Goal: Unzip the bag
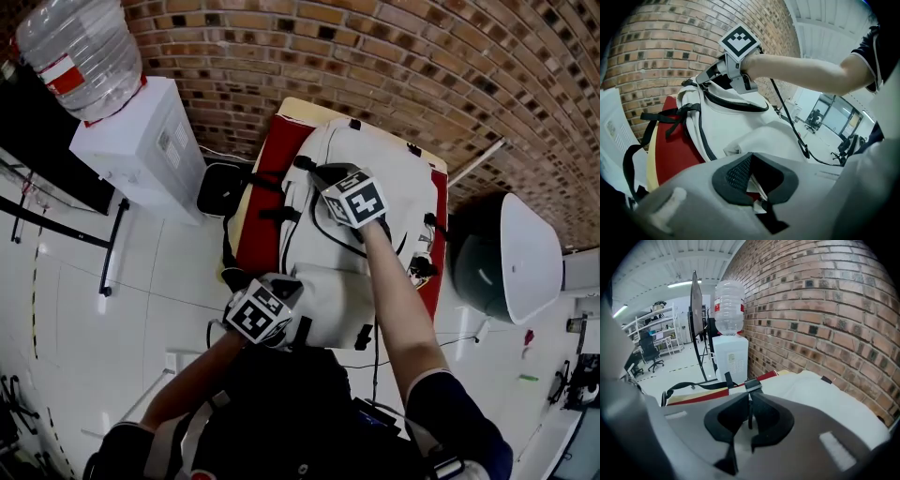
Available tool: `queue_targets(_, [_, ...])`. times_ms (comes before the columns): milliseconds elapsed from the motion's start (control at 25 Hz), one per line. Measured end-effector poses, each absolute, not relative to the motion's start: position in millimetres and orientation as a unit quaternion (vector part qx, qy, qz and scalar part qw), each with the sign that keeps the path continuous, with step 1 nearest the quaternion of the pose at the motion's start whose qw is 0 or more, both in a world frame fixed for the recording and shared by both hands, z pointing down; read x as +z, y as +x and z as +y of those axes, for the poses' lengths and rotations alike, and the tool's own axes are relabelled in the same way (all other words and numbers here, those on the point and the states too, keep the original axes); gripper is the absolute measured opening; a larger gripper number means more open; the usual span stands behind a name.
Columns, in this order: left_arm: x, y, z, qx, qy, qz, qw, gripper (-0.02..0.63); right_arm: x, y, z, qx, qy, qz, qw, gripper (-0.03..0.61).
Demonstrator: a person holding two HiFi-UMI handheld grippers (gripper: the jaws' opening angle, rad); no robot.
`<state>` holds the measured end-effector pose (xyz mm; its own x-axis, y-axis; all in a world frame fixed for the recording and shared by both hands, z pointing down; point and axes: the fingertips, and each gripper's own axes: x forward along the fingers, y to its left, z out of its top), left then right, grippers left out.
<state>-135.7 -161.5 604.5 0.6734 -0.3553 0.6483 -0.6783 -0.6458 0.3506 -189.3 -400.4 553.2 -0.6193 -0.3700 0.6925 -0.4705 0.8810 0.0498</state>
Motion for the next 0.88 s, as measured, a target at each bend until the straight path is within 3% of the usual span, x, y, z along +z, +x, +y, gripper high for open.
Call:
queue_targets(200, [607, -137, -164, 0.293, 0.848, -0.325, 0.299, 0.002, 551, -190, -397, 0.08, 0.229, -0.905, 0.349, 0.043])
queue_targets(320, [607, -139, -164, 0.302, 0.837, -0.344, 0.299, 0.002, 540, -189, -390, 0.078, 0.226, -0.911, 0.337, 0.103])
queue_targets(440, [603, -140, -164, 0.304, 0.829, -0.362, 0.299, 0.002, 524, -184, -379, 0.07, 0.226, -0.918, 0.319, 0.106])
queue_targets(880, [538, -153, -209, 0.249, 0.831, -0.439, 0.235, 0.002, 454, -111, -324, 0.064, 0.279, -0.937, 0.2, 0.005])
